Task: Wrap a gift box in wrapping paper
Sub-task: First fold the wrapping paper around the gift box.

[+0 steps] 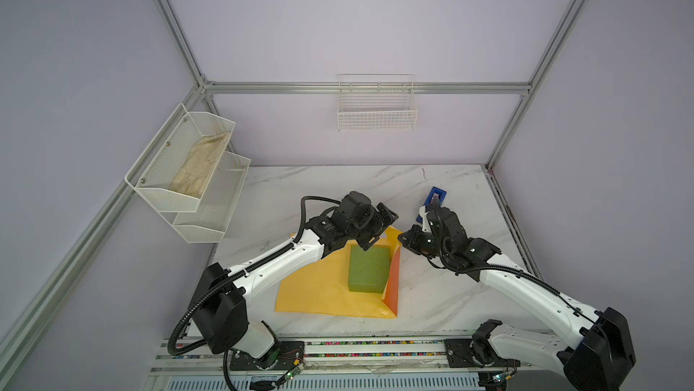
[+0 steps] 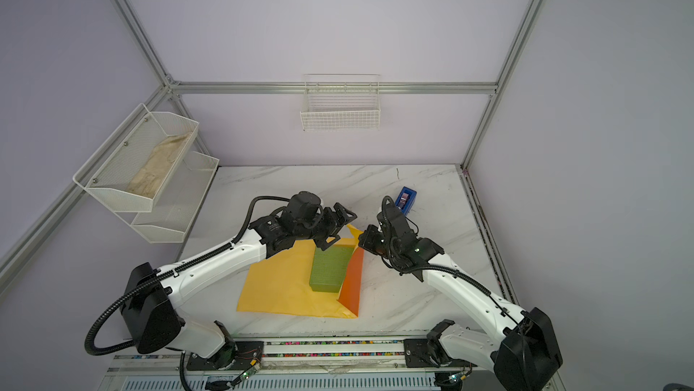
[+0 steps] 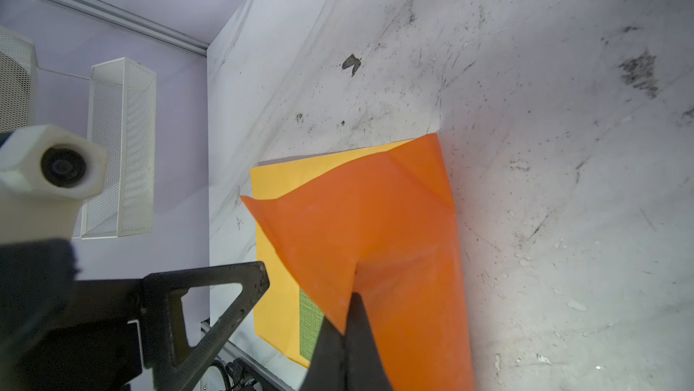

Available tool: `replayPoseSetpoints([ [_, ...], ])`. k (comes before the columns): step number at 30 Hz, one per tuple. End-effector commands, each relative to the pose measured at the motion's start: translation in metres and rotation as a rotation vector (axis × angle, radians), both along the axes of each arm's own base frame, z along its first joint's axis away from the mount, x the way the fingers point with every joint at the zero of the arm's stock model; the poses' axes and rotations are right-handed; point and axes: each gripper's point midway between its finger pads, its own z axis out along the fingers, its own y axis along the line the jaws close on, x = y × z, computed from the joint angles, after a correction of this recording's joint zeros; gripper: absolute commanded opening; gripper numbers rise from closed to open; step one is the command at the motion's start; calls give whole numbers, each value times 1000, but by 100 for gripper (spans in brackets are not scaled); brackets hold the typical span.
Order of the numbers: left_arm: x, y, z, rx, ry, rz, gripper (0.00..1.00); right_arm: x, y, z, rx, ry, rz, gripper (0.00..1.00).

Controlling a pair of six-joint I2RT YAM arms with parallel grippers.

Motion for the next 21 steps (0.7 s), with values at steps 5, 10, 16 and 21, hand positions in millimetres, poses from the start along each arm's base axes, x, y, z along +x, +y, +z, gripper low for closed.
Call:
replayPoseSetpoints([
  [5,11,-22,2,-66,13,49,86,0,8,1,40,2,14,0],
  [10,18,-18,-11,-26,10,85,68,-3,10,-3,42,10,32,0],
  [16,26,-19,-13,-11,1,92,49,-7,13,-8,51,23,52,0],
  [21,27,-25,-13,-14,6,75,38,-10,14,-11,51,31,67,0],
])
